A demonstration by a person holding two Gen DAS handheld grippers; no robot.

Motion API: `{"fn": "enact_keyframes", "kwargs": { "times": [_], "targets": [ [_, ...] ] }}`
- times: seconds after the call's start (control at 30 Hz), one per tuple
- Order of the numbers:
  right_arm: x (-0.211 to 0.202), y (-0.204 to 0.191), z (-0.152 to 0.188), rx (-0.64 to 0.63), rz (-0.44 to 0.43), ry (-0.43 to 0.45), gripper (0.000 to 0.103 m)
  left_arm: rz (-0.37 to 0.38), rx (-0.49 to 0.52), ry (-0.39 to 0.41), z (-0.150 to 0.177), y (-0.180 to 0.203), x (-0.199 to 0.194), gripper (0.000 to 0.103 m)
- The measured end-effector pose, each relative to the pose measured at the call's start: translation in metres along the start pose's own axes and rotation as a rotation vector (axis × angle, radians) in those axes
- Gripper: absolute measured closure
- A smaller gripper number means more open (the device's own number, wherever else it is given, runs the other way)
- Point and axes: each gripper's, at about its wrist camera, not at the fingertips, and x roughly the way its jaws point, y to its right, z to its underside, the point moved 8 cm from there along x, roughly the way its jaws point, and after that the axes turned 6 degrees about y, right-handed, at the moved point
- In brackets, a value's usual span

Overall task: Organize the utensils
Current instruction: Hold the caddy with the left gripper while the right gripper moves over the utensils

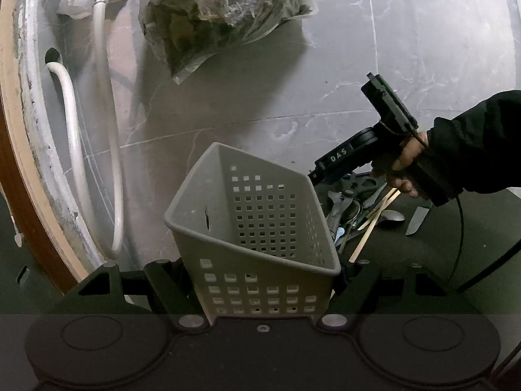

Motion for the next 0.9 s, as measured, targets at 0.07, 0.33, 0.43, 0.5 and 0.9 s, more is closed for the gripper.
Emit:
{"fn": "enact_keyframes", "kwargs": {
  "times": [0.07,0.33,0.43,0.5,0.9],
  "targets": [
    [0.004,-0.002,0.005,-0.007,-0.008,-0.033,0.032,0.000,-0.002,-0.001,0.000,0.000,0.000,0.025],
    [0.019,-0.011,0.024,-0.043,-0.010,-0.134,0.048,0.004,-0.006,-0.005,0.000,-0.001,0.001,0.025],
    [0.022,-0.010,0.026,-0.031,0.004,-0.128,0.062,0.002,-0.006,-0.005,0.000,-0.001,0.001,0.025],
    [0.026,-0.010,0.025,-0.023,0.020,-0.121,0.074,0.001,-0.006,-0.005,0.000,0.000,0.001,0.025],
    [-0.017,-0.015,0.011,0.057,0.075,0.063,0.101,0.011,-0.003,-0.004,-0.001,-0.001,0.005,0.025]
  ]
}}
